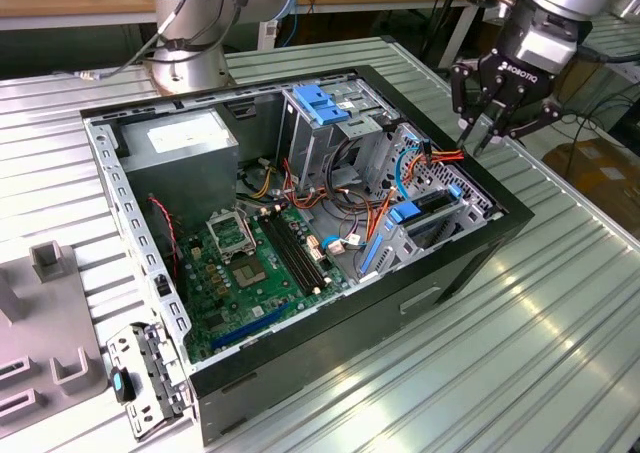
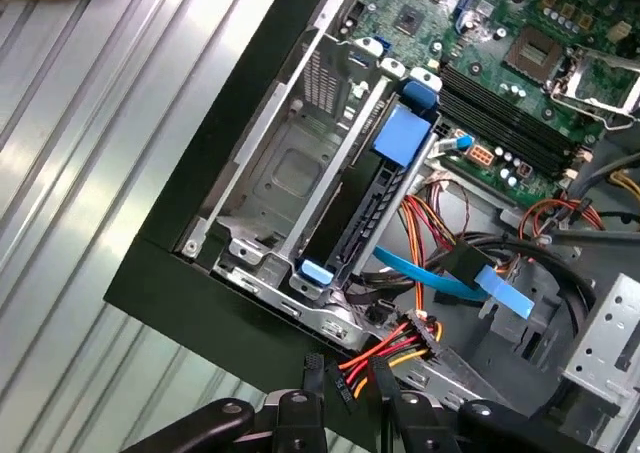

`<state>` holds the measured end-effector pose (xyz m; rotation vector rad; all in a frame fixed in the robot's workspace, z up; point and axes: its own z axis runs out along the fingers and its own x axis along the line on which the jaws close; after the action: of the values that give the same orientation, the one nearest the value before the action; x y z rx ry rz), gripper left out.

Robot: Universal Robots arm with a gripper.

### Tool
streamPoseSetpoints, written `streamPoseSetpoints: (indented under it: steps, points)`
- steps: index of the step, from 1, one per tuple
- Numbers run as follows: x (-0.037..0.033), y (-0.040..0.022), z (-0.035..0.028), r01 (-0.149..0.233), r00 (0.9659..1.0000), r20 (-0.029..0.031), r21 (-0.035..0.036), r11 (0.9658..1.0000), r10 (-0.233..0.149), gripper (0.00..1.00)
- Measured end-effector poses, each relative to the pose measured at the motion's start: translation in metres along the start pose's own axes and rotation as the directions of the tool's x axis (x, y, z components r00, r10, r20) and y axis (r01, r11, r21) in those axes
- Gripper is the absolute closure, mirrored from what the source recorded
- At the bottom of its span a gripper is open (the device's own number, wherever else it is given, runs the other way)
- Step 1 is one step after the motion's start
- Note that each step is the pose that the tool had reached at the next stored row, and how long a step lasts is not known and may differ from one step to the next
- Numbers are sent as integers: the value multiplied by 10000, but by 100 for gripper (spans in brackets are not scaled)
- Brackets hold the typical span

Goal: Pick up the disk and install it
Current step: 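Insert the first disk wire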

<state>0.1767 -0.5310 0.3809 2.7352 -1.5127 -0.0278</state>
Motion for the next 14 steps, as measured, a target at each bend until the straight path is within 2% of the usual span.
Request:
streamPoseSetpoints:
  steps: [2, 5, 7, 10, 11, 12, 13, 14]
  points:
    - [0, -1, 15, 485, 9988, -12, -5, 9988, -485, 69]
    - [0, -1, 35, 1059, 9944, -25, -10, 9944, -1059, 69]
    - [-15, -12, 43, 1188, 9929, -34, -12, 9929, -1188, 69]
    - [-84, -64, 48, 1235, 9923, -54, -26, 9923, -1235, 69]
    - [-83, -67, 52, 1303, 9915, -53, -26, 9915, -1303, 69]
    - [-83, -67, 55, 1531, 9882, -59, -30, 9882, -1531, 69]
    - [-83, -68, 59, 1827, 9832, -66, -33, 9832, -1827, 69]
    - [-82, -68, 62, 1987, 9800, -70, -35, 9801, -1987, 69]
